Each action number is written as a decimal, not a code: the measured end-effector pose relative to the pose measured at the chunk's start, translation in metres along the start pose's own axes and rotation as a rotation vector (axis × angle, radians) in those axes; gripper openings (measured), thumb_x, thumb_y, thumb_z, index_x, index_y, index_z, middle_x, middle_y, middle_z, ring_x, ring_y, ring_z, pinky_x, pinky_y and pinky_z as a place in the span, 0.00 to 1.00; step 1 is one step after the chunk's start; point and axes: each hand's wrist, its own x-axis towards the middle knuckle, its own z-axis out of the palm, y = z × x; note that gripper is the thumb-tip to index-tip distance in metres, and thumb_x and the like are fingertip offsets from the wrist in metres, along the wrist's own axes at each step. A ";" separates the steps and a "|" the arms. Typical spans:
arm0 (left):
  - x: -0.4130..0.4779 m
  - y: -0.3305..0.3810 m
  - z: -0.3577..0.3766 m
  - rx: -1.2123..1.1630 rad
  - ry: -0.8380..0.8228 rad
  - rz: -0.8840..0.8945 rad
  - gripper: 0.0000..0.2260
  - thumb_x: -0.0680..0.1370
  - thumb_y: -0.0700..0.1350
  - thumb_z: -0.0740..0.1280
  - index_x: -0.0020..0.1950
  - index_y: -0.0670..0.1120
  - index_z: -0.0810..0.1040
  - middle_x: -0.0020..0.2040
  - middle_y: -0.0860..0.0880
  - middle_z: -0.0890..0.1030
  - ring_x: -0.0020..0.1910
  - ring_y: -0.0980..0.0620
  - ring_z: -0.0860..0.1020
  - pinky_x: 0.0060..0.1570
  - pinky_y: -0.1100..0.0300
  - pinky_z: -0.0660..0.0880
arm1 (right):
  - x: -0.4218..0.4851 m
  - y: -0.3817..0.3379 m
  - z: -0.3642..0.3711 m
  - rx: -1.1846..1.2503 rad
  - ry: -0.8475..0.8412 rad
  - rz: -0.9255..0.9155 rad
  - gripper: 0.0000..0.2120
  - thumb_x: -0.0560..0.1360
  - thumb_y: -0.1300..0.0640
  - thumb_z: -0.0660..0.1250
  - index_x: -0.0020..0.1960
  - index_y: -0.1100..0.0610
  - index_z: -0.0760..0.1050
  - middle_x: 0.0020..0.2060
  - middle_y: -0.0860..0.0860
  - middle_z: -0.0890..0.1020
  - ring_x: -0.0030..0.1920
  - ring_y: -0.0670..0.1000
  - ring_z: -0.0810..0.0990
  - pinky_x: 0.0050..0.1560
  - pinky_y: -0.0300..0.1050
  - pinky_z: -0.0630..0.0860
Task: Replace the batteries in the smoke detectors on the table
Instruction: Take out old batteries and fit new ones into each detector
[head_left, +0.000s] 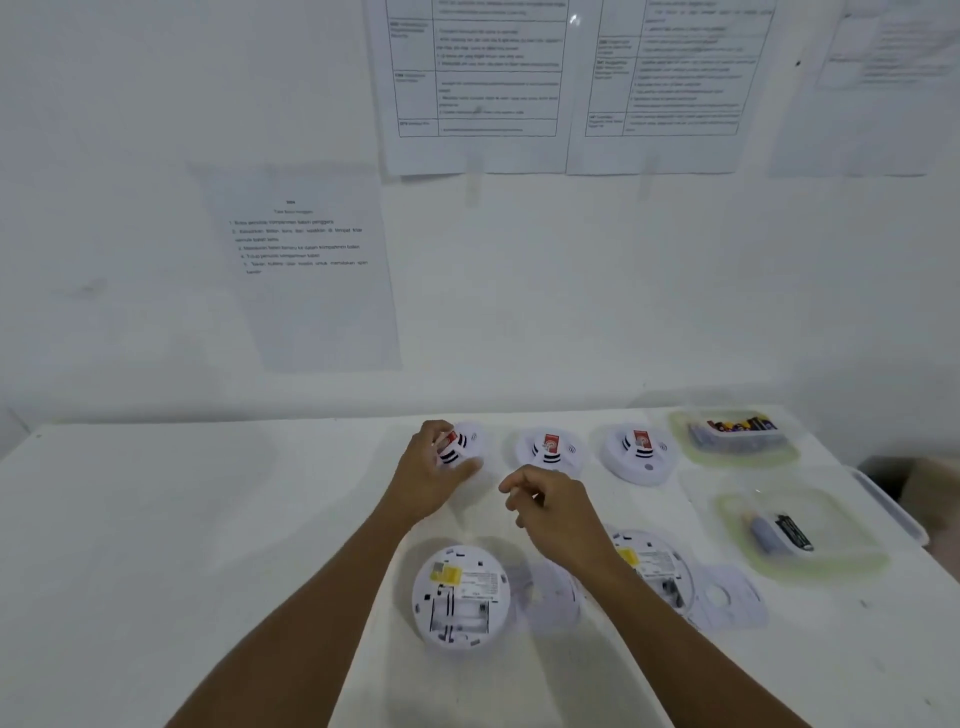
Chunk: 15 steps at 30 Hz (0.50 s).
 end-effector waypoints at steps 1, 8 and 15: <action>-0.004 0.006 -0.001 -0.187 0.003 -0.044 0.18 0.75 0.55 0.71 0.59 0.50 0.70 0.57 0.50 0.77 0.53 0.52 0.77 0.51 0.57 0.75 | 0.004 -0.003 0.001 0.005 0.012 -0.018 0.08 0.78 0.60 0.63 0.48 0.50 0.80 0.39 0.42 0.81 0.38 0.44 0.81 0.45 0.38 0.76; -0.027 0.042 -0.006 -1.041 -0.120 -0.234 0.24 0.80 0.54 0.52 0.66 0.41 0.76 0.57 0.41 0.81 0.56 0.45 0.79 0.56 0.53 0.74 | 0.017 -0.034 0.022 0.025 0.140 -0.179 0.15 0.73 0.49 0.71 0.59 0.48 0.77 0.52 0.39 0.79 0.50 0.39 0.78 0.49 0.37 0.75; -0.039 0.043 -0.010 -1.176 -0.153 -0.257 0.24 0.81 0.57 0.52 0.64 0.44 0.77 0.54 0.43 0.83 0.51 0.47 0.82 0.55 0.53 0.75 | 0.013 -0.053 0.039 0.024 0.226 -0.199 0.21 0.70 0.49 0.74 0.61 0.50 0.76 0.56 0.45 0.80 0.55 0.46 0.77 0.57 0.48 0.77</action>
